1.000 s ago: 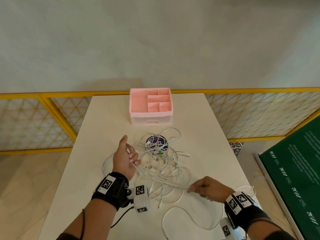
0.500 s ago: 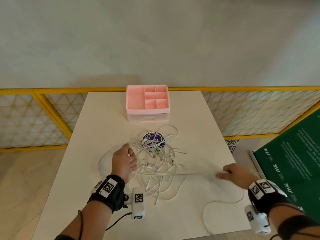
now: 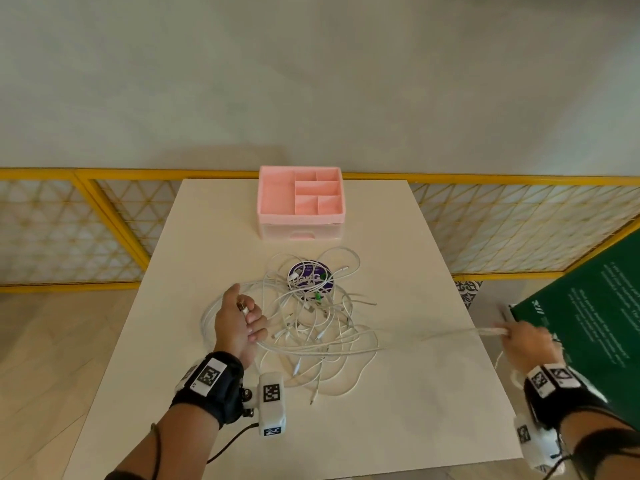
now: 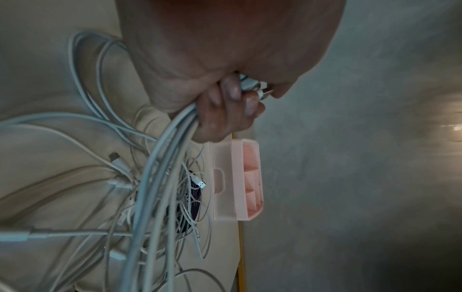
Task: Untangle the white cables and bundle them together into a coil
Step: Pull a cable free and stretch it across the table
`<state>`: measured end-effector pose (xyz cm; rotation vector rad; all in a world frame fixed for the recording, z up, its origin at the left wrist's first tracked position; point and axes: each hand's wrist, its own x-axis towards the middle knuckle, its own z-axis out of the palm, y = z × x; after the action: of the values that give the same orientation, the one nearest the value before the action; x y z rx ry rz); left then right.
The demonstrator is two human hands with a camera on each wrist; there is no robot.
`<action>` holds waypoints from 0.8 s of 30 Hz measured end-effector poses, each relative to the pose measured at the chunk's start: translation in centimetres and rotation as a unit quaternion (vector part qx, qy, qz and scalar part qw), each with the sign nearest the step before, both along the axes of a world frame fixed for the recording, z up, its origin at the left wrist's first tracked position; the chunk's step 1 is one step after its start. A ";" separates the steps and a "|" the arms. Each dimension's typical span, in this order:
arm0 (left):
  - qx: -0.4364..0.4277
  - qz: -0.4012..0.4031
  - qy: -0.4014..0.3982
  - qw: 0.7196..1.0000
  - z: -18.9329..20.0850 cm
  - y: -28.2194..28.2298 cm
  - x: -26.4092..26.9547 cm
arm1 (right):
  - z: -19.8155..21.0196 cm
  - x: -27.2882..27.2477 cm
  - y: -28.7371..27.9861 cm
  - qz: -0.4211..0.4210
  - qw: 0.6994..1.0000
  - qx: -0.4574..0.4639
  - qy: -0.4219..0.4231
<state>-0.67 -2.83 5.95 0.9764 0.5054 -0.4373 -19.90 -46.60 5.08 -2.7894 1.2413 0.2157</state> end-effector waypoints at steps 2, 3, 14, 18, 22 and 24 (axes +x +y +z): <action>0.002 0.002 -0.005 1.000 0.4 0.3 -0.1 | -3.0 -1.1 0.8 0.011 0.996 0.031 0.078; 0.002 0.005 -0.007 1.000 0.6 0.3 -0.1 | -4.6 -1.6 1.0 0.022 0.990 0.056 0.124; -0.029 0.007 -0.013 0.999 1.6 -1.6 -0.4 | 2.6 6.1 12.7 0.212 0.959 0.133 0.136; -0.045 0.000 -0.015 0.999 2.1 -2.9 -0.8 | 4.8 8.7 20.9 0.356 0.886 0.296 -0.014; -0.060 0.004 -0.024 0.998 2.5 -3.7 -1.5 | 2.5 9.9 27.5 0.416 0.829 0.372 -0.022; -0.058 0.009 -0.018 0.998 2.4 -3.3 -1.3 | 1.3 9.8 28.9 0.388 0.826 0.405 -0.055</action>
<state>-1.98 -6.17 8.34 0.8670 0.4512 -0.4276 -10.08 -17.74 6.36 -2.2733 -0.1258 0.4766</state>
